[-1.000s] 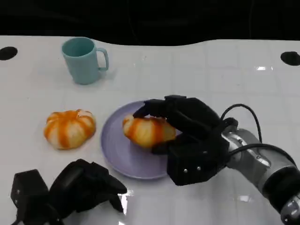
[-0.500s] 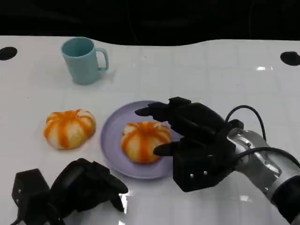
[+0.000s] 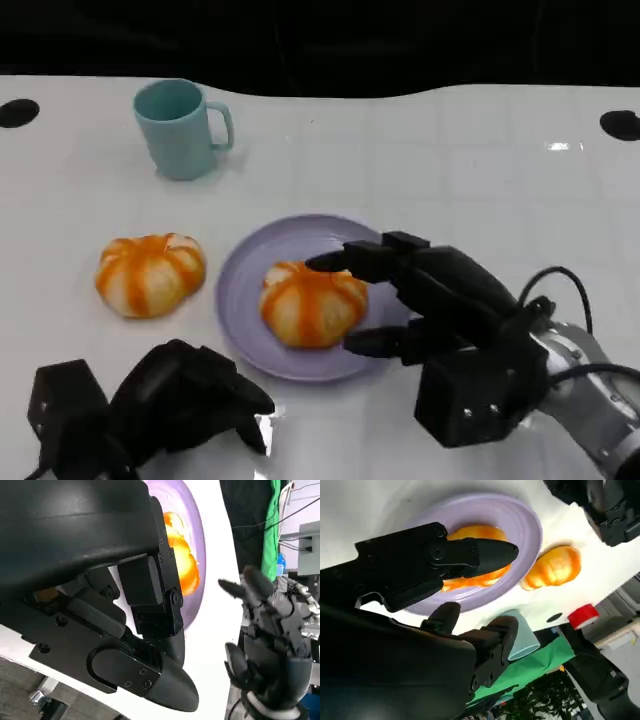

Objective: Grasp the bread from the table and place it into the plate.

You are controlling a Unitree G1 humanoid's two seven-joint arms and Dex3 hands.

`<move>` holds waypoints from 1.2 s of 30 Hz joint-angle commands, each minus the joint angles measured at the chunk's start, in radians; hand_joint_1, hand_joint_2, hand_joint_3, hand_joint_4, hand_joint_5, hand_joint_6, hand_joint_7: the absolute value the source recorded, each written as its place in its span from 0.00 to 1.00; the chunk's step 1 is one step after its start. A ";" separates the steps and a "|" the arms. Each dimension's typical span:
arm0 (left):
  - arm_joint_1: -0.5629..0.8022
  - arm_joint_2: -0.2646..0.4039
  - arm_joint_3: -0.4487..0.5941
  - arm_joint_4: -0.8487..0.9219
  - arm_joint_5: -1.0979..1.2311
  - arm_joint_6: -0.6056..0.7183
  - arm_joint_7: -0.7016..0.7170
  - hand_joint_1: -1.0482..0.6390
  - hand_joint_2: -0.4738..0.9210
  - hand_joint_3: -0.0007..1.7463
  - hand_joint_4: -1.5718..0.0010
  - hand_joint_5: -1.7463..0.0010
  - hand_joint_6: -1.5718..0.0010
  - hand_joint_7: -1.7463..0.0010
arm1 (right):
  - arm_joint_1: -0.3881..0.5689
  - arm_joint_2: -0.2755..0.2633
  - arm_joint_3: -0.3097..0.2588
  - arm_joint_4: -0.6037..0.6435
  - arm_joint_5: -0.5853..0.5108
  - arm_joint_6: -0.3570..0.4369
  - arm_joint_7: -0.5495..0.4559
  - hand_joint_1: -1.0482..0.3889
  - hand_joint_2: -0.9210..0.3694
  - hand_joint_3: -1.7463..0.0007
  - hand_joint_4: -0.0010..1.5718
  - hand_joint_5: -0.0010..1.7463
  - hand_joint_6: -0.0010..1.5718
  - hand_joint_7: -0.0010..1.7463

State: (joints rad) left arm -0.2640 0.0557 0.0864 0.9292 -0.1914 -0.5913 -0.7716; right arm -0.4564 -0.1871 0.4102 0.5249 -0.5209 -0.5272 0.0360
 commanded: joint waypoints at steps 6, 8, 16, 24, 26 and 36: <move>-0.002 0.015 0.001 -0.007 -0.002 0.011 0.008 0.00 0.95 0.00 0.20 0.49 0.00 0.97 | 0.117 -0.035 -0.092 -0.102 0.132 -0.071 0.017 0.35 0.00 0.86 0.33 0.76 0.36 0.42; -0.002 0.015 0.001 -0.007 -0.002 0.010 0.009 0.00 0.95 0.00 0.20 0.49 0.00 0.97 | 0.148 -0.047 -0.105 -0.138 0.163 -0.072 0.040 0.36 0.00 0.86 0.35 0.86 0.36 0.51; -0.008 0.015 0.002 0.005 0.001 -0.012 0.008 0.00 0.95 0.00 0.20 0.49 0.01 0.97 | 0.188 -0.059 -0.132 -0.180 0.208 -0.089 0.084 0.39 0.00 0.86 0.45 1.00 0.34 0.71; -0.013 0.017 0.004 0.008 -0.003 -0.002 0.003 0.00 0.95 0.00 0.20 0.48 0.00 0.97 | 0.261 -0.088 -0.162 -0.221 0.233 -0.120 0.105 0.38 0.00 0.84 0.45 1.00 0.38 0.89; -0.012 0.016 0.003 0.005 -0.003 0.002 0.004 0.00 0.95 0.00 0.20 0.48 0.00 0.97 | 0.280 -0.093 -0.166 -0.237 0.246 -0.120 0.118 0.38 0.00 0.83 0.46 1.00 0.41 0.91; -0.013 0.016 0.001 -0.002 0.000 0.012 0.011 0.00 0.95 0.00 0.20 0.48 0.00 0.97 | 0.399 -0.111 -0.198 -0.342 0.257 -0.069 0.136 0.40 0.00 0.84 0.53 1.00 0.42 0.96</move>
State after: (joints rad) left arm -0.2754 0.0569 0.0847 0.9319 -0.1915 -0.5898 -0.7715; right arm -0.1009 -0.2771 0.2325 0.2239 -0.2760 -0.6179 0.1678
